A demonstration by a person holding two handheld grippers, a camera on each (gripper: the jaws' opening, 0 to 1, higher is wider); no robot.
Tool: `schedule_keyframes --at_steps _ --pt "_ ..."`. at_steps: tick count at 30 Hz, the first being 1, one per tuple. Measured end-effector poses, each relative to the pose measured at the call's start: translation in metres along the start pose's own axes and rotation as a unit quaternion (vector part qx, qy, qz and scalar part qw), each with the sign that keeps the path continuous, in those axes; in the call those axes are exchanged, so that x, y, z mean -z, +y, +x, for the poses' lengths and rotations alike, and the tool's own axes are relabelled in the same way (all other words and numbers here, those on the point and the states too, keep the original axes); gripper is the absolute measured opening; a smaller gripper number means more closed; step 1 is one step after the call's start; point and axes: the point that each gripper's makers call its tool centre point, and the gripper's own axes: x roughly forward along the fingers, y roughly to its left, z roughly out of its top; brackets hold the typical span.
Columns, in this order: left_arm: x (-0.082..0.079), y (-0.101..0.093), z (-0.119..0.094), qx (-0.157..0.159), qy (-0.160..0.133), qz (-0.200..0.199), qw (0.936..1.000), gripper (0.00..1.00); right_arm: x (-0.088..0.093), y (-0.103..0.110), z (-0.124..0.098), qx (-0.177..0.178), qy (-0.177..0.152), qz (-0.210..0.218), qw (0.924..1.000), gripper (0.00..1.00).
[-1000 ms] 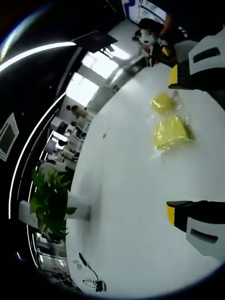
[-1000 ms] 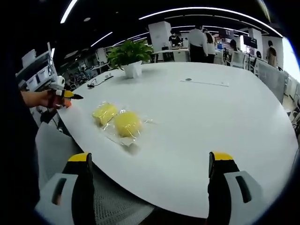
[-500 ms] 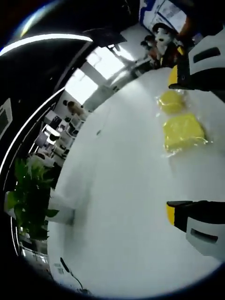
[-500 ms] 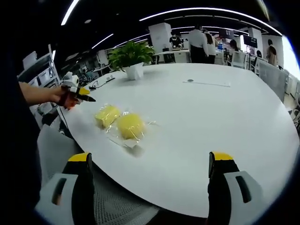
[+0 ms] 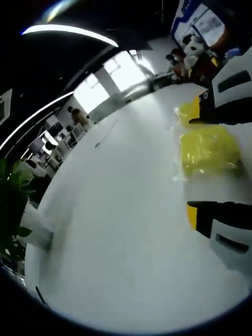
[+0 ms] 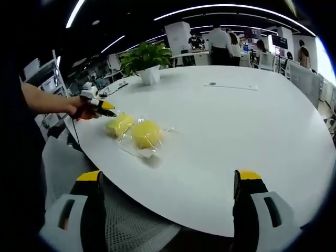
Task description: Compare the silicone blocks by pressing each to a similar depth, holding the contact briefly, and releasing to observe deformation and rebound differences across the visible hardness samples.
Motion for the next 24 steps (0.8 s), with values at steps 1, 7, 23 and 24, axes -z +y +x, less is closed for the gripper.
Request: schedule_keyframes --at_steps 1,7,23,24 --pt "0.002 0.002 0.001 0.000 0.003 -0.022 0.9998 0.47 0.001 -0.001 0.000 0.001 0.000 0.001 1.0000 0.96" --pt "0.006 0.010 0.007 -0.023 0.000 -0.043 0.9988 0.27 0.005 -0.001 0.000 0.002 0.002 0.008 1.0000 0.96" --pt "0.003 -0.006 0.004 0.021 -0.025 -0.082 0.9961 0.00 0.011 0.002 -0.001 -0.001 0.003 0.015 0.9999 0.96" --pt "0.005 -0.011 0.004 0.035 -0.021 -0.075 0.9963 0.00 0.011 0.003 -0.001 -0.001 0.003 0.016 0.9999 0.96"
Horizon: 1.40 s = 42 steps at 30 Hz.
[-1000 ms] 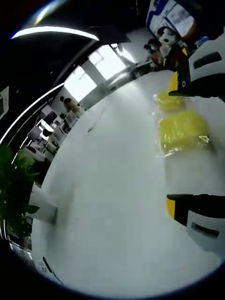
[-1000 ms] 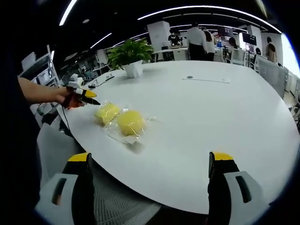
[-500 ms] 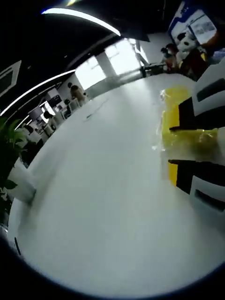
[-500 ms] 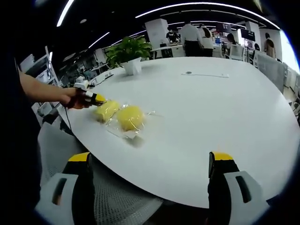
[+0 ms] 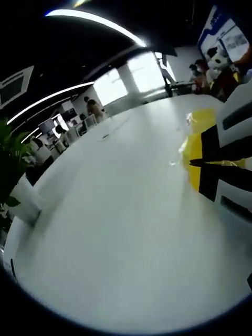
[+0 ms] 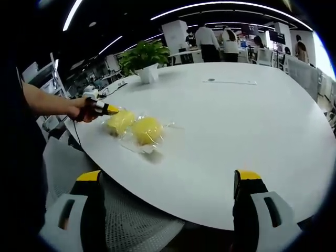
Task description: Compare the silicone blocks by pressing each to a similar depth, holding the contact briefly, and releasing to observe deformation and rebound differences across the visible hardness samples.
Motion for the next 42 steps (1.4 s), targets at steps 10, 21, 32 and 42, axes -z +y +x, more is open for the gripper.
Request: schedule_keyframes --at_steps 10,21,32,42 --pt "0.011 0.009 -0.003 -0.023 0.015 0.028 0.9992 0.00 -0.004 0.002 -0.002 -0.003 0.000 -0.006 1.0000 0.96" --pt "0.008 0.000 -0.008 -0.012 -0.004 0.025 0.9996 0.00 0.001 0.001 -0.004 -0.003 0.008 -0.011 0.9999 0.96" --pt "-0.006 -0.030 -0.022 0.033 -0.046 0.046 0.9973 0.00 -0.014 -0.001 -0.003 0.003 -0.018 -0.011 0.9998 0.96" --pt "-0.015 -0.045 -0.038 0.031 -0.067 0.100 0.9923 0.00 -0.024 0.001 -0.003 0.003 -0.043 -0.001 0.9991 0.96"
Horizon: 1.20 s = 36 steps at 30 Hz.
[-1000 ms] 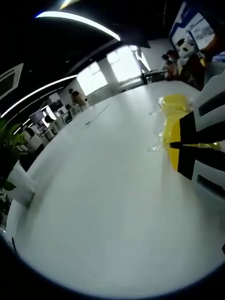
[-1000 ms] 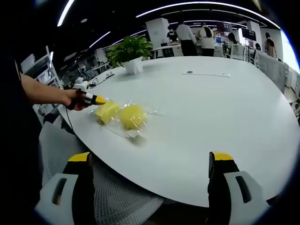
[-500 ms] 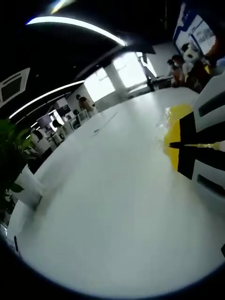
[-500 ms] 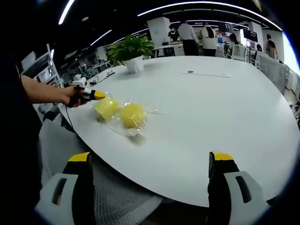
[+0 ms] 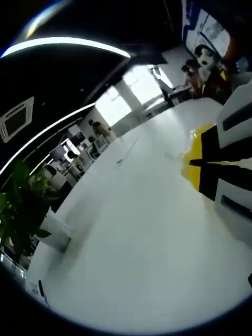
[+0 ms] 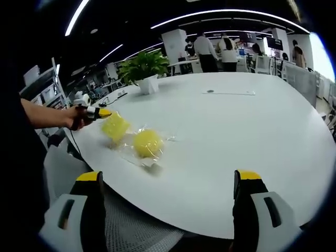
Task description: Compare the silicone blocks by pressing each to a similar depth, holding the contact briefly, and releasing to observe deformation and rebound differences across the visible hardness samples.
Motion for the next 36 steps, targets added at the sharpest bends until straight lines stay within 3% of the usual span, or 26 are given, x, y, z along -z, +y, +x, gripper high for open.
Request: schedule_keyframes --at_steps 15,24,29,36 --pt "-0.018 -0.030 -0.015 -0.001 -0.038 0.075 0.9965 0.00 -0.017 0.005 0.001 0.002 -0.019 -0.001 0.9998 0.96" --pt "-0.037 -0.062 -0.028 0.009 -0.054 0.141 0.9885 0.00 -0.036 0.005 0.004 -0.008 -0.044 0.016 0.9989 0.96" --pt "-0.052 -0.085 -0.035 0.019 -0.065 0.176 0.9821 0.00 -0.040 0.005 0.008 -0.017 -0.038 0.007 0.9991 0.96" --pt "-0.067 -0.106 -0.045 0.035 -0.081 0.194 0.9770 0.00 -0.053 0.002 0.011 -0.015 -0.051 -0.001 0.9986 0.96"
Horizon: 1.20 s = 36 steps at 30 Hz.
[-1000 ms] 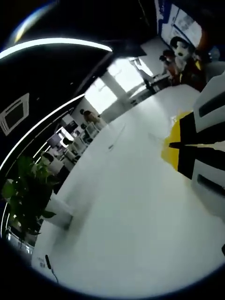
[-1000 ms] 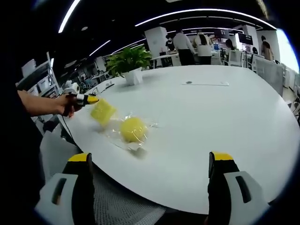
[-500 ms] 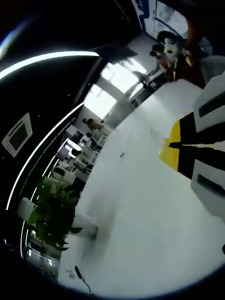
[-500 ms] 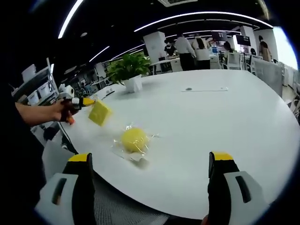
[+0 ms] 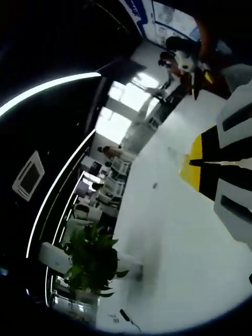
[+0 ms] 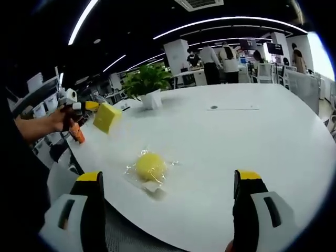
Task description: Compare the silicone blocks by pressing each to a similar depth, holding the contact briefly, and releasing to observe deformation and rebound differences across the visible hardness samples.
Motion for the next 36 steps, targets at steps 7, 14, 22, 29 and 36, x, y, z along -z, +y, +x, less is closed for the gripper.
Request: schedule_keyframes --at_steps 7,14,22,29,36 --pt "-0.007 -0.011 -0.002 0.019 -0.005 0.013 0.9997 0.00 -0.008 0.008 0.004 -0.017 -0.008 -0.003 0.9998 0.96" --pt "-0.014 -0.026 -0.003 0.037 -0.013 0.021 0.9990 0.00 -0.016 0.021 0.013 -0.041 -0.005 -0.012 0.9991 0.96" --pt "-0.023 -0.048 -0.009 0.055 -0.023 0.034 0.9976 0.00 -0.029 0.036 0.020 -0.065 -0.017 -0.014 0.9977 0.96" --pt "-0.025 -0.067 -0.008 0.077 -0.028 0.031 0.9961 0.00 -0.041 0.057 0.033 -0.099 -0.024 -0.017 0.9946 0.96" --pt "-0.035 -0.097 -0.003 0.123 -0.040 0.022 0.9913 0.00 -0.063 0.084 0.045 -0.145 -0.047 -0.030 0.9879 0.92"
